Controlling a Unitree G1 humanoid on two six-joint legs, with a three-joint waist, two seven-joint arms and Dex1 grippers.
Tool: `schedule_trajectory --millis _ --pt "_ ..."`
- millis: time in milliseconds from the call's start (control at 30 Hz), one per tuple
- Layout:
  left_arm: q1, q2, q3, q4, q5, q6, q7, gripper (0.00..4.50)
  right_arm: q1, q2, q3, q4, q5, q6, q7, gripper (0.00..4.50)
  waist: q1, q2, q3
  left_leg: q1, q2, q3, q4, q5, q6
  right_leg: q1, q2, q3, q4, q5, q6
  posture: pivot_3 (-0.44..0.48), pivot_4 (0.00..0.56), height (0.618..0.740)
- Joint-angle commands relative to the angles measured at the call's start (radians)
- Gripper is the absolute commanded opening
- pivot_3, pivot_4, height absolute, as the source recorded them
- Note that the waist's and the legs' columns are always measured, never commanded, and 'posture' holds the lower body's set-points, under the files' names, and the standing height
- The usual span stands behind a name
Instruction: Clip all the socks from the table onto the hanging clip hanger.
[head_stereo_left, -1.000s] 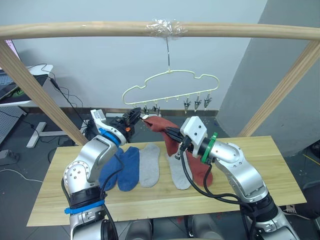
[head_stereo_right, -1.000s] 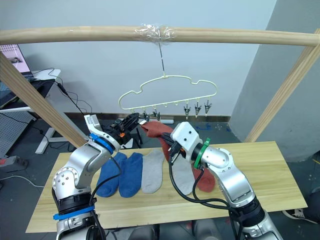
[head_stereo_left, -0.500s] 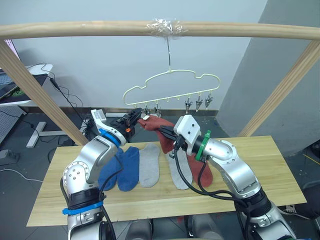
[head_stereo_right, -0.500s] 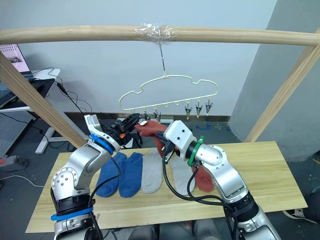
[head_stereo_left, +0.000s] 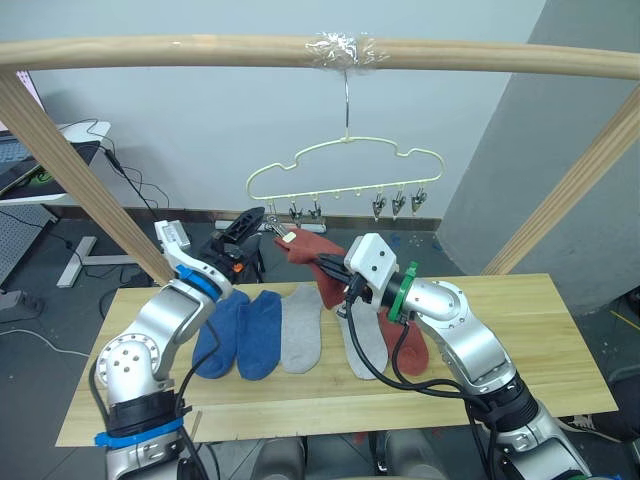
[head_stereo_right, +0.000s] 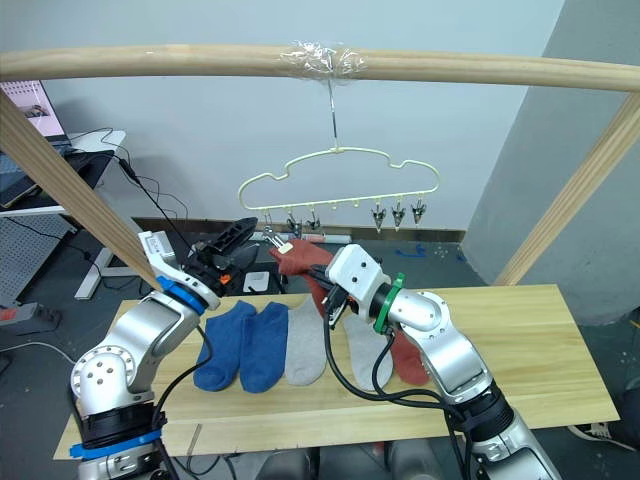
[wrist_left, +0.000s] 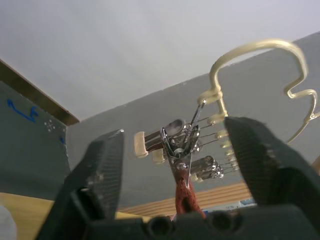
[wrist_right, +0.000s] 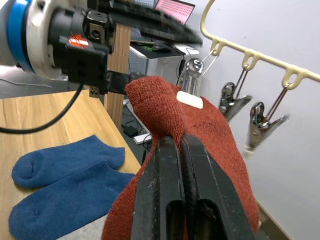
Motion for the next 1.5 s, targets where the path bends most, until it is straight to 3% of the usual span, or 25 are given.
schedule_trajectory --millis 33,300,467,733,800,1000,1100,1367,1500 --pt "0.044 0.114 -0.001 -0.103 0.078 0.040 -0.082 4.47 -0.004 0.046 -0.011 -0.002 0.051 0.022 0.004 0.00 0.000 0.000 0.000 0.000 0.000 0.000 0.000 0.000 0.000 -0.001 0.000 0.000 0.000 0.000 0.000 0.044 0.143 0.740" --pt "0.119 0.319 -0.129 -0.260 0.511 -0.021 -0.277 4.47 -0.014 0.193 -0.096 0.088 0.261 0.263 0.016 0.00 0.005 0.001 0.001 0.000 -0.001 0.000 0.000 0.000 0.000 -0.001 0.000 0.000 0.000 0.000 -0.001 0.060 0.139 0.740" --pt "0.156 0.336 -0.170 -0.295 0.640 -0.066 -0.416 4.50 -0.031 0.202 -0.104 0.111 0.313 0.329 0.035 1.57 0.004 0.003 0.002 -0.001 0.000 0.001 -0.001 0.000 0.000 -0.002 0.000 -0.001 0.001 -0.001 -0.002 0.065 0.141 0.740" --pt "0.179 0.290 -0.200 -0.357 0.730 -0.094 -0.485 4.50 0.031 0.110 -0.129 0.077 0.302 0.325 0.033 4.36 0.004 0.003 0.002 -0.003 0.000 0.001 -0.002 0.000 0.000 -0.003 0.000 0.000 0.001 -0.001 -0.002 0.052 0.144 0.740" --pt "0.176 0.275 -0.208 -0.359 0.751 -0.101 -0.492 4.50 0.042 0.087 -0.138 0.064 0.294 0.312 0.024 4.44 0.004 0.003 0.002 -0.003 0.000 0.001 -0.001 0.000 0.000 -0.003 0.000 0.000 0.001 -0.001 -0.002 0.048 0.145 0.740" --pt "0.146 0.190 -0.313 -0.307 0.970 -0.222 -0.492 4.50 0.111 -0.094 -0.198 -0.087 0.294 0.286 0.070 4.44 0.004 0.004 0.003 -0.003 -0.001 0.002 -0.001 0.000 0.000 -0.003 -0.001 0.000 0.001 -0.001 -0.001 0.036 0.151 0.740" --pt "0.117 0.127 -0.343 -0.276 1.037 -0.292 -0.504 3.87 0.131 -0.149 -0.249 -0.154 0.310 0.286 0.069 4.50 0.002 0.004 0.003 -0.003 0.000 0.001 -0.001 0.000 0.000 -0.003 0.000 0.000 0.001 -0.001 -0.001 0.018 0.158 0.740" --pt "0.049 0.008 -0.434 -0.175 1.236 -0.427 -0.497 1.40 0.123 -0.189 -0.317 -0.209 0.317 0.269 0.042 4.50 -0.001 0.004 0.003 -0.002 0.000 0.002 0.000 0.000 0.001 -0.003 0.000 0.001 0.001 0.000 -0.001 -0.013 0.166 0.740" --pt "0.027 -0.031 -0.448 -0.112 1.316 -0.478 -0.488 1.40 0.100 -0.175 -0.343 -0.216 0.337 0.254 0.034 4.50 -0.002 0.003 0.004 -0.002 0.000 0.002 0.000 0.000 0.001 -0.002 0.000 0.001 0.001 0.000 0.000 -0.021 0.171 0.740"
